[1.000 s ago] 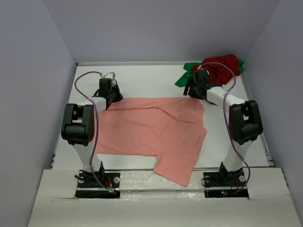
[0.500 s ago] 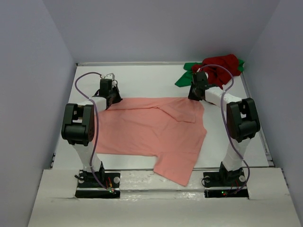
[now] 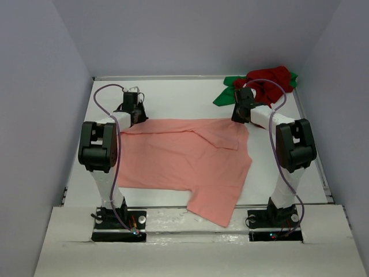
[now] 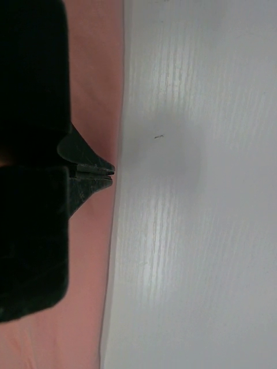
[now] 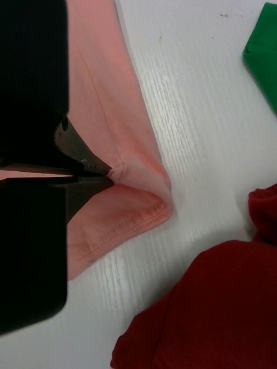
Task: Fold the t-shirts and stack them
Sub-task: Fold the tshirt
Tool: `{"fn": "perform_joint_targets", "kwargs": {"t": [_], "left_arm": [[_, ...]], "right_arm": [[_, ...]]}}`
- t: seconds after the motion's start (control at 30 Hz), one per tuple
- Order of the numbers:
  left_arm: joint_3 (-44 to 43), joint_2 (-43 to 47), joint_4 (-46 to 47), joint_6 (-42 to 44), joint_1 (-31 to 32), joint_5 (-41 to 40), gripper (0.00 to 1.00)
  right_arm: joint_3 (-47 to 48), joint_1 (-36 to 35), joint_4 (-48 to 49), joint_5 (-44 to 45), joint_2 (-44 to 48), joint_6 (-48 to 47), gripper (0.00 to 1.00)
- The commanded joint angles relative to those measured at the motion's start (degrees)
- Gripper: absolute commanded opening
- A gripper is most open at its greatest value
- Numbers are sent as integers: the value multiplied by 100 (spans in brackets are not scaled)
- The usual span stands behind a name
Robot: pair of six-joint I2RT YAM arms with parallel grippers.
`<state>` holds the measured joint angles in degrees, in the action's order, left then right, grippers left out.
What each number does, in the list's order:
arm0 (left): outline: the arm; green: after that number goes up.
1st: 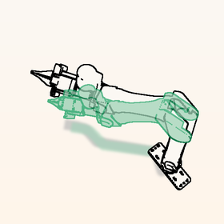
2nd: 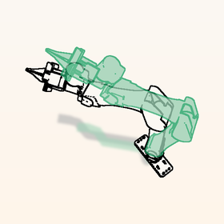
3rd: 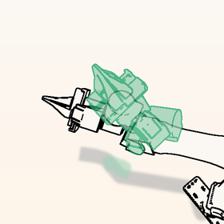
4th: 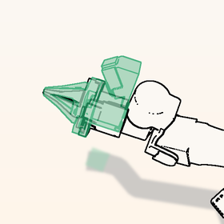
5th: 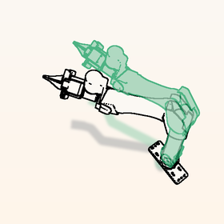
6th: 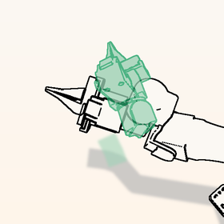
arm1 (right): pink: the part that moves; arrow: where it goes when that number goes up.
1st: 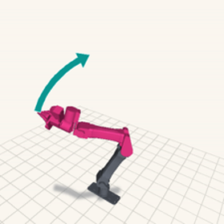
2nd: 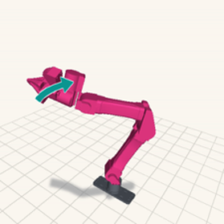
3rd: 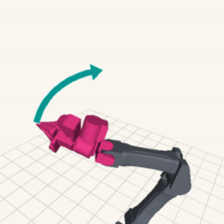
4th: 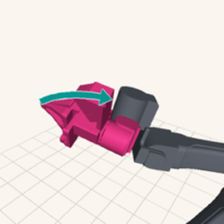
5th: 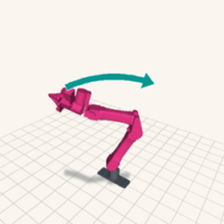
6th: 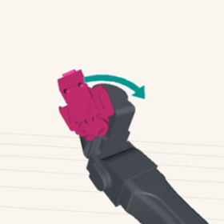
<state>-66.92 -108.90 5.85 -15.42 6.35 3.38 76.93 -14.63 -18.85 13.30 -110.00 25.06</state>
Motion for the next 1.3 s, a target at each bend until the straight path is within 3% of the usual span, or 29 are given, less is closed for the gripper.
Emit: {"fn": "perform_joint_targets", "kwargs": {"t": [0.0, 0.43, 0.6, 0.67, 0.77, 0.8, 0.87, 1.03, 1.27], "left_arm": [[-374, -157, -408, 109, 24, -179, 0], [-946, -764, -1164, 127, 33, -575, 0], [-973, -799, -1244, 145, 33, -592, 0], [-964, -782, -1244, 145, 33, -610, 0], [-955, -782, -1253, 153, 33, -619, 0], [-964, -782, -1261, 153, 33, -619, 0], [-955, -782, -1253, 162, 33, -619, 0], [-841, -607, -1096, 110, 33, -636, 0], [152, 703, -102, -233, 384, -434, 0]], "right_arm": [[270, 39, -118, 375, 66, -27, 5], [490, 92, -593, 850, -118, 17, 4], [657, 145, -874, 1008, -355, 43, 9], [797, 206, -1076, 1043, -470, 26, 15], [973, 206, -1331, 999, -716, -1, 35], [1017, 259, -1436, 973, -821, -27, 54], [1096, 259, -1525, 973, -874, -19, 75], [992, 259, -1613, 1262, -621, 78, 78], [306, 207, -1270, 729, 969, -80, 76]]}}
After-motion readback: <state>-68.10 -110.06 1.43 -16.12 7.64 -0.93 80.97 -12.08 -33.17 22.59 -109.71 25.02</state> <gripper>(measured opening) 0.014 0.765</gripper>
